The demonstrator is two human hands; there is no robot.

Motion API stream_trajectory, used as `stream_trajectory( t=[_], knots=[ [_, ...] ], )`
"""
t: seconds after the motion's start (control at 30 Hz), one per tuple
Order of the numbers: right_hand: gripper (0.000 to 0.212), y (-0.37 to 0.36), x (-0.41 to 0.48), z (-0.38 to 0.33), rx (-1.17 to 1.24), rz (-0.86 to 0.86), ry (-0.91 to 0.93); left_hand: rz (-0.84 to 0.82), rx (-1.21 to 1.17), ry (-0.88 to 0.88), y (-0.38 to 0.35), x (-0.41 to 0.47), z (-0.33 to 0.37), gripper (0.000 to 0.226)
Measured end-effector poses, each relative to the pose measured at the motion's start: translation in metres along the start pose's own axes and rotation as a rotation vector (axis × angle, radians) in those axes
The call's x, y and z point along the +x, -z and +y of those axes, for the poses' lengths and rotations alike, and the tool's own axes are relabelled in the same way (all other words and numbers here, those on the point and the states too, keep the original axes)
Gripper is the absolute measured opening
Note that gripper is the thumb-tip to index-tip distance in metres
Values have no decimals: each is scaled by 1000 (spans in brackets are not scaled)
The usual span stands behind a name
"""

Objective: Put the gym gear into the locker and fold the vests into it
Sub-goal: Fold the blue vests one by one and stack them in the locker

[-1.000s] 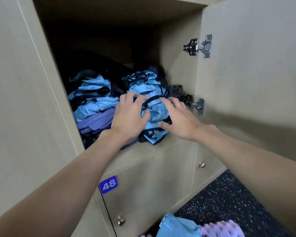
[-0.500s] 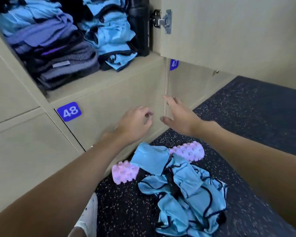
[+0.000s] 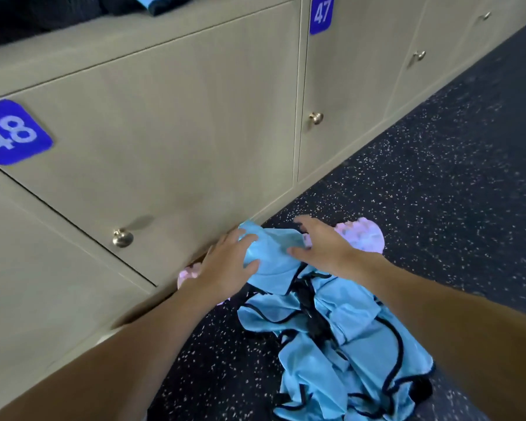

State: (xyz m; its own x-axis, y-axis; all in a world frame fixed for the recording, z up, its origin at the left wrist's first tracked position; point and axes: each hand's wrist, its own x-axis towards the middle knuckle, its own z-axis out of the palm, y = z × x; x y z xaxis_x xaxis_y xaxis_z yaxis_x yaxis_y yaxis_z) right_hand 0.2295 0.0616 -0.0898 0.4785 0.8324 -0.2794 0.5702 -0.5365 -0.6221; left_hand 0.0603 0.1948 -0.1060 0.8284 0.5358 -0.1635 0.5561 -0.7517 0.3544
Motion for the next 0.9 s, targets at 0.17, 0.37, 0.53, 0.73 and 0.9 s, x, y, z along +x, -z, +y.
stream_trajectory(
  t=[0.17,0.37,0.53,0.73,0.9],
  knots=[
    [91,-21,36,8,-35,-101,-18,-28,25,7,-17,22,-16,75],
    [68,-37,50,9,-280,-78,-41,-86,70,-116,-8,44,-22,93],
    [49,-38,42,15,-307,-60,3,-174,178,-282,-1,65,-16,79],
    [49,-47,29,21,-321,31,135,-266,416,-323,-1,65,-4,43],
    [55,-49,23,25,-268,-5,224,-211,407,-382,14,52,-10,12]
  ],
)
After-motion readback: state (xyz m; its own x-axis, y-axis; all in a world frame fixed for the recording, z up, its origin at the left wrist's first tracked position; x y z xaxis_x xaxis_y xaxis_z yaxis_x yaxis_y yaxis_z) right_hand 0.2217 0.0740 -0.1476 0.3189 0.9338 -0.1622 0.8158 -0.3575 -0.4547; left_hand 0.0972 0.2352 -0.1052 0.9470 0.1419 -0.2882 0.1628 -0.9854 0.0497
